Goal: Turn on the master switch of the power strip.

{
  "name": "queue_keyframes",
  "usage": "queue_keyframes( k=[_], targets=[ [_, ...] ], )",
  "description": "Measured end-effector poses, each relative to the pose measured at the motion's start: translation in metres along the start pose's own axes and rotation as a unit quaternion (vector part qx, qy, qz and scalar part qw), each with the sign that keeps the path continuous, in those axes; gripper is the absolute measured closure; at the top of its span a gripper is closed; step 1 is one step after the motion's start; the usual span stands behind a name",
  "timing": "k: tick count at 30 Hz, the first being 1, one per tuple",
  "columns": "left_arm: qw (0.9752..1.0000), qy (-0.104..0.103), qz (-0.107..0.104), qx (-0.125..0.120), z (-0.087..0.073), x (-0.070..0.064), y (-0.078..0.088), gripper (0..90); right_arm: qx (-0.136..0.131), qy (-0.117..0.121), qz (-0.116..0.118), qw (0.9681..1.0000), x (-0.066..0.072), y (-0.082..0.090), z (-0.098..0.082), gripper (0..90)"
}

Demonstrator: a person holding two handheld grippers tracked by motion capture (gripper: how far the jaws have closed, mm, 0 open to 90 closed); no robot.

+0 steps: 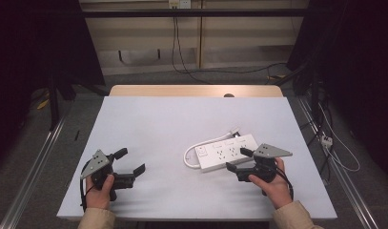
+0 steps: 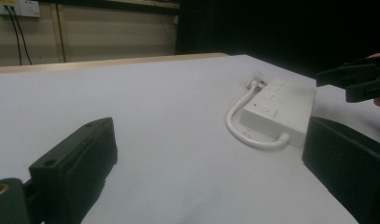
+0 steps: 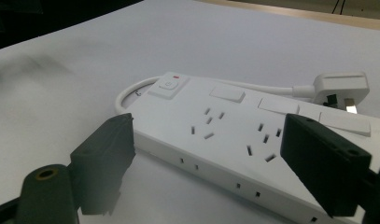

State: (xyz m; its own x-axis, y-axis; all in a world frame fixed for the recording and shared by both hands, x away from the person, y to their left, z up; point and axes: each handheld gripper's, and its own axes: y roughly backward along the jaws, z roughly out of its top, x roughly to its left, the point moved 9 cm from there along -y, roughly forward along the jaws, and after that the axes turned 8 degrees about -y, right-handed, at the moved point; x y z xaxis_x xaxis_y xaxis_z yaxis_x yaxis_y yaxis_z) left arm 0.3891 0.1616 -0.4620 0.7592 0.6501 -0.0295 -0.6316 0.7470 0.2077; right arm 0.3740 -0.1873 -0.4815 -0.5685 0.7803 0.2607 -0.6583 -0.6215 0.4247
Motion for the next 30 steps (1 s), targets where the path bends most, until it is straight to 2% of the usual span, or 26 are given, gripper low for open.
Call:
queue_keyframes(
  k=[18, 30],
  targets=[
    [1.0, 0.001, 0.001, 0.002, -0.001, 0.0, 0.0, 2.8, 0.001, 0.006, -0.01, 0.9999, -0.011, 0.019, -0.009, 17.4],
    [1.0, 0.0, 0.002, 0.004, -0.001, 0.001, -0.002, 2.8, 0.0, -0.001, -0.019, 0.9998, -0.02, 0.034, -0.018, 17.4]
  ],
)
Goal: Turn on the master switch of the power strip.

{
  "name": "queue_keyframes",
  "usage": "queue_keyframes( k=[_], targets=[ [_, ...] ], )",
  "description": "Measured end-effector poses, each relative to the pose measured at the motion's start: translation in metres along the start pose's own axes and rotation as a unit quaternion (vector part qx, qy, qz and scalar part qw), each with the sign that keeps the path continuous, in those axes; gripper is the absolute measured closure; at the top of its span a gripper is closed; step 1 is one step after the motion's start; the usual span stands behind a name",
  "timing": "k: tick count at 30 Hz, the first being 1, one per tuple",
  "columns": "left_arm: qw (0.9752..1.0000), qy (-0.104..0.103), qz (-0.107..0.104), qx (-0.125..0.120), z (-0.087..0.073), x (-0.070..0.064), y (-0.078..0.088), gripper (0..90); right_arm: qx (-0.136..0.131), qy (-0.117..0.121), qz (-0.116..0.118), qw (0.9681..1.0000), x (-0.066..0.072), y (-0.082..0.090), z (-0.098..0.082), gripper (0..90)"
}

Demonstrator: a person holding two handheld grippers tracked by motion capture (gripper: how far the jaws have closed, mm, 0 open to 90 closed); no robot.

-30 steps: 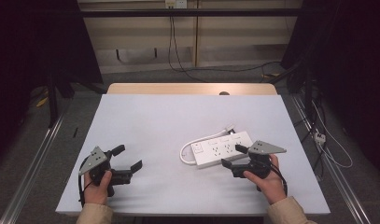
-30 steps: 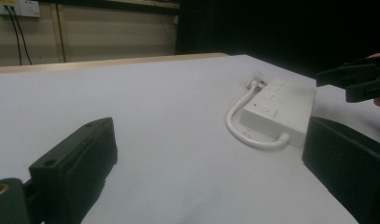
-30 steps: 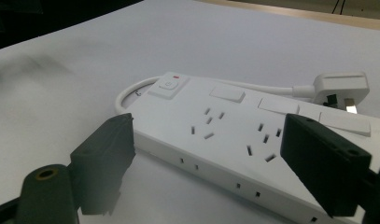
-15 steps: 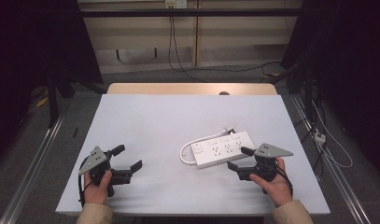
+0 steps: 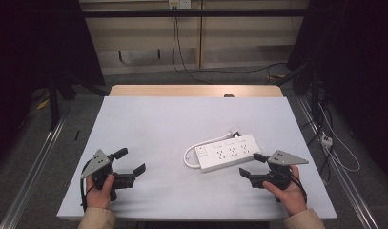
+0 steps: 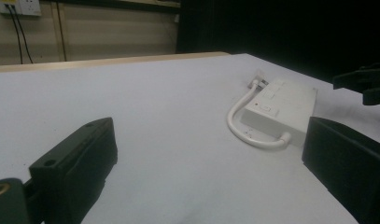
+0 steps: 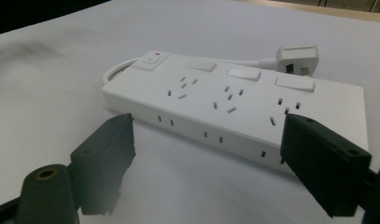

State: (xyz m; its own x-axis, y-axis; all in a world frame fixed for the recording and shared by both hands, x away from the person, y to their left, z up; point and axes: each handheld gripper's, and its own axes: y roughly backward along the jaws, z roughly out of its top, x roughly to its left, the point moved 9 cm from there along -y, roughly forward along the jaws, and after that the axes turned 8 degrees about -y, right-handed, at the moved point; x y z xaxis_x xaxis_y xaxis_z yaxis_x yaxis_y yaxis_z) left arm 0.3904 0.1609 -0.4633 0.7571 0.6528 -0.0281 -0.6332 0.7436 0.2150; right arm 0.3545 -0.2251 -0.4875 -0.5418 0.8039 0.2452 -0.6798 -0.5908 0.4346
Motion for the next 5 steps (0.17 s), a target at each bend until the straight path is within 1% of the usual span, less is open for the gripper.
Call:
queue_keyframes(
  k=[3, 5],
  targets=[
    [1.0, 0.0, 0.001, 0.002, -0.0003, 0.0003, 0.0, 2.9, 0.001, -0.001, -0.002, 1.0, -0.0027, 0.0012, -0.0017, 17.1],
    [1.0, 0.004, 0.002, 0.0, 0.0002, 0.0005, -0.0001, 2.9, 0.003, -0.001, -0.004, 1.0, -0.0033, 0.0012, -0.003, 16.6]
  ],
)
